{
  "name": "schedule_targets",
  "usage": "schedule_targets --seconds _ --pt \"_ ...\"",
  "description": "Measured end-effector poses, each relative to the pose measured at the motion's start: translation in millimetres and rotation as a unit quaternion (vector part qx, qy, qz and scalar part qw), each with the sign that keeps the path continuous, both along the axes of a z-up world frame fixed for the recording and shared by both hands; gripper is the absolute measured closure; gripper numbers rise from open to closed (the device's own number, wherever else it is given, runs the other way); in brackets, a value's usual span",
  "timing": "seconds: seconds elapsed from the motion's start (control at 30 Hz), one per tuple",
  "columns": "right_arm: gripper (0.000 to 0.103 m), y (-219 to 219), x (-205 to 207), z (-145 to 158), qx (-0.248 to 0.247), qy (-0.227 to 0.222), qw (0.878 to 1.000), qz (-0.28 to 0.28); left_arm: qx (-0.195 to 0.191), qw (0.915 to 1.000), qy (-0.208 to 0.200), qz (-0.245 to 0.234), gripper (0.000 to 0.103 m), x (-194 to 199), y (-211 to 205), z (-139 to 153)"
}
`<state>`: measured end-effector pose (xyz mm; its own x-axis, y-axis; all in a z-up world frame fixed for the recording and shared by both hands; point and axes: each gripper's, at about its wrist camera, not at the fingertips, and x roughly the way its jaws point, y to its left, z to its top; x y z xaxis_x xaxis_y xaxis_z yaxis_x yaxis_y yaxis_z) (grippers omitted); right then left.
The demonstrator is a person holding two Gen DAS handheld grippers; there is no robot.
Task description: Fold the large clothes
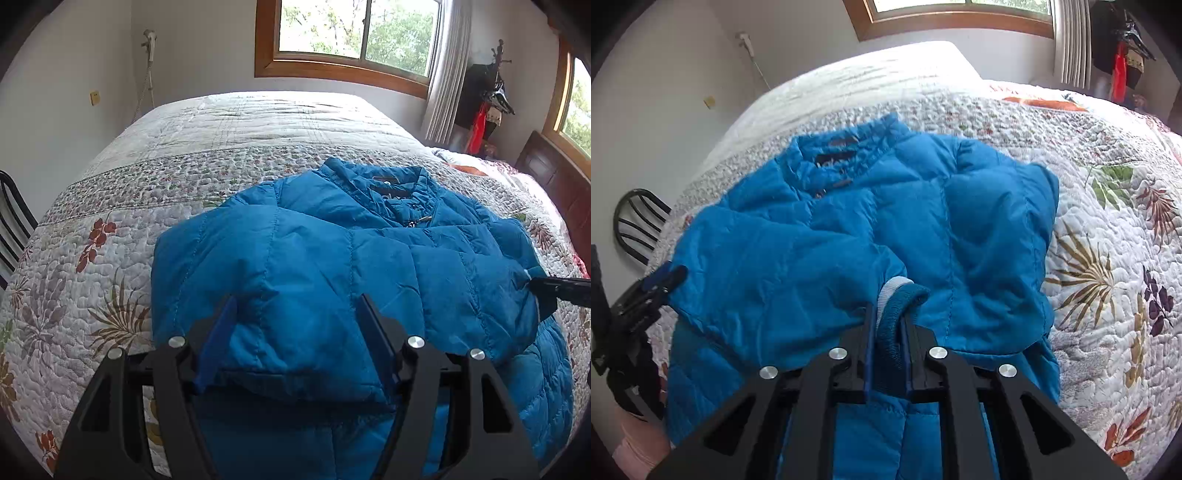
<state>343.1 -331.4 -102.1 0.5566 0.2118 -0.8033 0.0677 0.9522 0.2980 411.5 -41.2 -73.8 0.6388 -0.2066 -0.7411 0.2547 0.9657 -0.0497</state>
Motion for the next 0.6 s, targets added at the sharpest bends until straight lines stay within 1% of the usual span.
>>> schedule_targets --seconds 0.03,0.1,0.13,0.2,0.3,0.37,0.4,0.43,0.47,0.53,0.6 --pt "0.093 -6.3 -4.3 6.5 -0.003 -0.007 1.000 -0.011 -0.002 1.0000 0.000 -0.001 0.036 -0.1 0.5 0.7" --pt "0.093 -19.2 -12.2 15.7 -0.028 -0.017 0.999 -0.043 -0.005 1.0000 0.001 0.001 0.036 -0.4 1.0 1.0" --pt "0.093 -26.4 -15.9 16.3 -0.034 -0.017 0.998 -0.055 -0.005 1.0000 0.002 0.002 0.036 0.2 1.4 0.2" --pt "0.093 -39.4 -17.0 7.3 -0.029 0.004 0.997 -0.069 0.002 0.9999 0.009 0.005 0.036 3.8 0.2 -5.6" --pt "0.093 -45.8 -10.5 -19.3 -0.028 0.041 0.996 -0.069 0.024 0.9993 0.027 0.007 0.036 11.9 -5.5 -23.3" --pt "0.092 -47.3 -6.8 -28.3 -0.030 0.050 0.996 -0.069 0.038 0.9988 0.029 0.007 0.036 14.5 -7.4 -31.2" --pt "0.089 -48.8 -8.0 -26.7 -0.025 0.046 0.996 -0.070 0.039 0.9988 0.030 0.006 0.036 14.4 -7.2 -31.8" --pt "0.083 -50.3 -11.7 -22.4 -0.025 0.042 0.996 -0.074 0.035 0.9989 0.029 0.006 0.036 13.4 -5.9 -29.6" --pt "0.082 -51.1 -16.5 -14.4 -0.033 0.033 0.996 -0.081 0.029 0.9992 0.028 0.005 0.036 11.6 -4.2 -25.6" --pt "0.081 -48.9 -29.9 8.1 -0.059 -0.001 0.994 -0.095 0.009 0.9997 0.023 0.004 0.036 6.2 -1.0 -13.4" --pt "0.080 -38.1 -38.2 26.4 -0.066 -0.031 0.994 -0.080 0.000 0.9999 0.014 -0.003 0.035 -0.3 -3.2 -3.3"
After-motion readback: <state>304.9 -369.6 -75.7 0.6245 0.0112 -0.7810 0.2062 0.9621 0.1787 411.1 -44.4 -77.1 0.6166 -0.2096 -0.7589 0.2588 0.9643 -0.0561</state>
